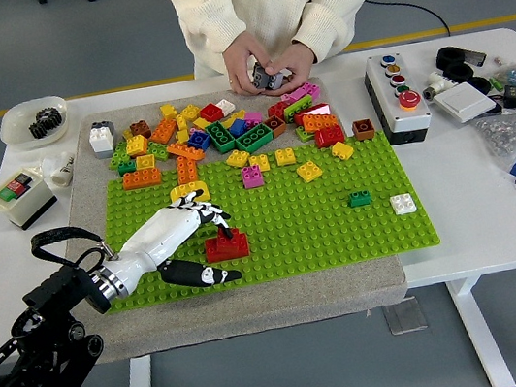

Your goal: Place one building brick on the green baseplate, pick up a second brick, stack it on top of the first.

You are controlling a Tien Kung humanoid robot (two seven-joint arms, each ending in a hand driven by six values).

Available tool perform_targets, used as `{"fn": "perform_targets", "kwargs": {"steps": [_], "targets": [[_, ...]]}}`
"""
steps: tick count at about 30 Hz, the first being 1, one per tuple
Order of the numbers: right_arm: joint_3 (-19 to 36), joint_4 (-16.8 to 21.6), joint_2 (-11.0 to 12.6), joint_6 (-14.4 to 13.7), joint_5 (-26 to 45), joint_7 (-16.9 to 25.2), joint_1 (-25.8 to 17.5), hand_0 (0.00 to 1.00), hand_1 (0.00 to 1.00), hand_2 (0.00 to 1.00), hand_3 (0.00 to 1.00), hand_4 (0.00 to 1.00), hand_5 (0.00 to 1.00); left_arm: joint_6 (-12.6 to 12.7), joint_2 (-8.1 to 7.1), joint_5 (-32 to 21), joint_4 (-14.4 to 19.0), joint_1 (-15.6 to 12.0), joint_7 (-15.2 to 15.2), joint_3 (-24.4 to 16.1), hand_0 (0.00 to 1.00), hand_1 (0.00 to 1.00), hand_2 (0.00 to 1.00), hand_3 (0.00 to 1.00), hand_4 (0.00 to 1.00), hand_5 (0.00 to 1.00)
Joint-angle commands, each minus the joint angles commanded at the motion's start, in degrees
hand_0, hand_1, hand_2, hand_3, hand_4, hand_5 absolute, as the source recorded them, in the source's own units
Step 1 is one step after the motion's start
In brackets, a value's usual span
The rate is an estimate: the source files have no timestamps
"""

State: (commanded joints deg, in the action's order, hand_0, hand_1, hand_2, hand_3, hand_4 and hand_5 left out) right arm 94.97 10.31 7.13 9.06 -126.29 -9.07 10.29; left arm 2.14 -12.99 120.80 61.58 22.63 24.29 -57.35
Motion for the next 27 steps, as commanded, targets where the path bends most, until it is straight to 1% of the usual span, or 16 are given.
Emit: {"fn": "perform_targets", "kwargs": {"steps": [9, 16, 27], "targets": [[-0.11, 0.0, 0.02, 0.02, 0.05, -0.01, -0.05, 0.748, 0.656, 0.727, 0.613, 0.856, 0.353, 0.05, 0.18, 0.23, 0.3, -0.3, -0.77, -0.44, 0.998, 0.841, 0.781, 0.541, 0.998, 0.63], [-0.31, 0.0, -0.02, 0.05, 0.14, 0.02, -0.05, 0.748, 0.656, 0.727, 0.614, 0.856, 0.352, 0.7, 0.31, 0.22, -0.35, -0.13, -0.97, -0.43, 0.998, 0.84, 0.779, 0.543, 0.998, 0.63], [-0.25, 0.0, 0.04, 0.05, 0.06, 0.04, -0.01, 0.748, 0.656, 0.727, 0.613, 0.855, 0.351, 0.69, 0.64, 0.38, -0.95, -0.07, -1.27, -0.55, 0.998, 0.84, 0.779, 0.546, 0.998, 0.632]]}}
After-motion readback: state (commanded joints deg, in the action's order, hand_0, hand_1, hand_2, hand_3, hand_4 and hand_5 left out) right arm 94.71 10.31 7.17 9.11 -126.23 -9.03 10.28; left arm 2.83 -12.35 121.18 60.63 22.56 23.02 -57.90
